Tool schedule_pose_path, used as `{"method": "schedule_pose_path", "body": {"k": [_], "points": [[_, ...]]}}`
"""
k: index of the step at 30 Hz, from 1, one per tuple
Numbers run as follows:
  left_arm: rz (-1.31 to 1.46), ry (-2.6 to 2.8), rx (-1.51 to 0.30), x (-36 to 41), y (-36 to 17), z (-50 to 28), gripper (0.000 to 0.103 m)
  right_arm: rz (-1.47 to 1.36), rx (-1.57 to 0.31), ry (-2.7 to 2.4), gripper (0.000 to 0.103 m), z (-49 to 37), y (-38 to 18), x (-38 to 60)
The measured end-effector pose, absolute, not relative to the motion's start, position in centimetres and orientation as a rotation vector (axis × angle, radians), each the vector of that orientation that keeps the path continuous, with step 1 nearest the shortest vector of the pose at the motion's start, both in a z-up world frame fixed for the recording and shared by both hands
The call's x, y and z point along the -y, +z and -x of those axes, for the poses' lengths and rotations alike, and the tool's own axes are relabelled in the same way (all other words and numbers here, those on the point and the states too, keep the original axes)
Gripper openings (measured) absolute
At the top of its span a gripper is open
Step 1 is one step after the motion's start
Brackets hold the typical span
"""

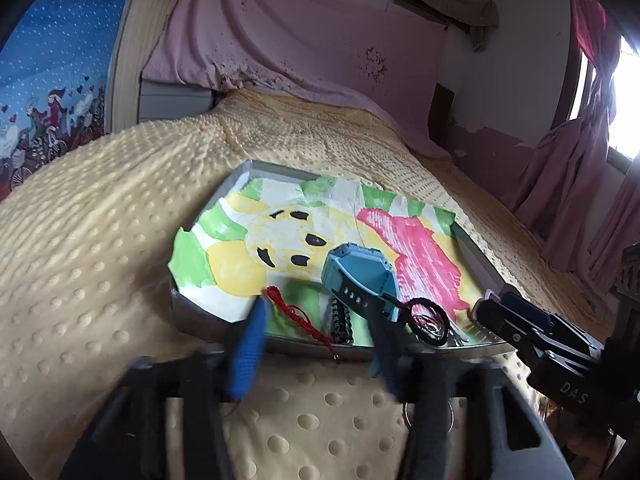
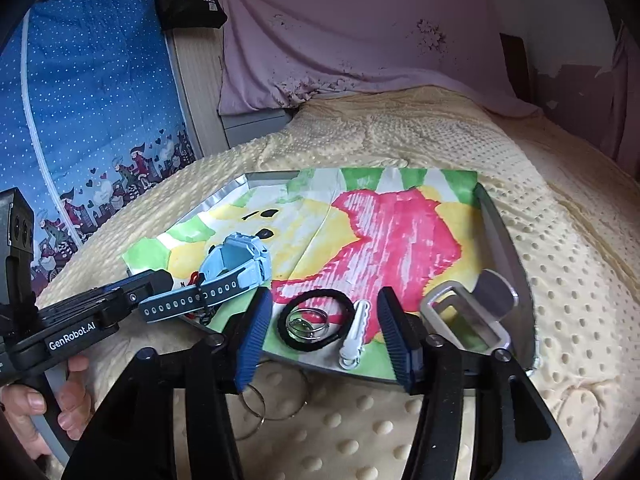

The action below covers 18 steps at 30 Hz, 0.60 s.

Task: Organize jewelry
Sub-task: 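Carry the red bracelet and silver ring into the tray and open both tools, then withdraw both tools from the tray toward the remaining rings and hair tie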

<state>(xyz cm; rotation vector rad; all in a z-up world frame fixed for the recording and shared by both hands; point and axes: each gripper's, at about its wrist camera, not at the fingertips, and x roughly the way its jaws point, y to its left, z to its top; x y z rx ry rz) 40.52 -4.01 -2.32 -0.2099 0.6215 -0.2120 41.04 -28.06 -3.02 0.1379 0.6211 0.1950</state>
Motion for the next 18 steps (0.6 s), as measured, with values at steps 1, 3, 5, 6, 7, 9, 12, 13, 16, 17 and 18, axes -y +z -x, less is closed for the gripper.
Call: {"method": "schedule_pose_path", "body": {"k": [1,3,5,6,7,9,12,13,16,17,18], "points": [[0.205,-0.197,-0.596,4.0,-2.1,-40.0,0.072,-0.131,-0.607,0.190,0.056,-40.6,-2.8,28.2],[0.198,-0.200,-0.571,4.1,-1.6,-39.3,0.074,-0.131,-0.575,0.184,0.059,-39.6,-2.2,28.5],[0.202,-0.189,-0.565,4.1,-1.4,-38.7,0.081,-0.135,-0.553,0.177,0.067,-38.7,-1.8,29.0],[0.206,-0.187,-0.555,4.1,-1.2,-38.3,0.087,-0.133,-0.541,0.171,0.073,-38.2,-1.5,29.2],[0.210,-0.185,-0.537,3.9,-1.0,-37.7,0.090,-0.132,-0.531,0.169,0.076,-37.7,-1.3,29.3],[0.206,-0.178,-0.507,3.9,-0.7,-36.5,0.096,-0.118,-0.502,0.154,0.082,-36.3,-0.8,29.8],[0.196,-0.170,-0.470,4.0,0.0,-34.6,0.103,-0.123,-0.456,0.133,0.091,-34.3,0.1,30.9],[0.193,-0.167,-0.457,4.0,0.2,-34.0,0.103,-0.133,-0.438,0.128,0.095,-33.4,0.5,31.3],[0.185,-0.170,-0.434,4.4,0.8,-32.1,0.103,-0.136,-0.401,0.119,0.096,-31.1,1.3,32.2],[0.177,-0.165,-0.426,4.7,1.1,-31.4,0.103,-0.134,-0.392,0.116,0.096,-30.3,1.5,32.4],[0.173,-0.165,-0.419,4.8,1.2,-30.8,0.103,-0.132,-0.386,0.115,0.096,-29.7,1.8,32.6]]}}
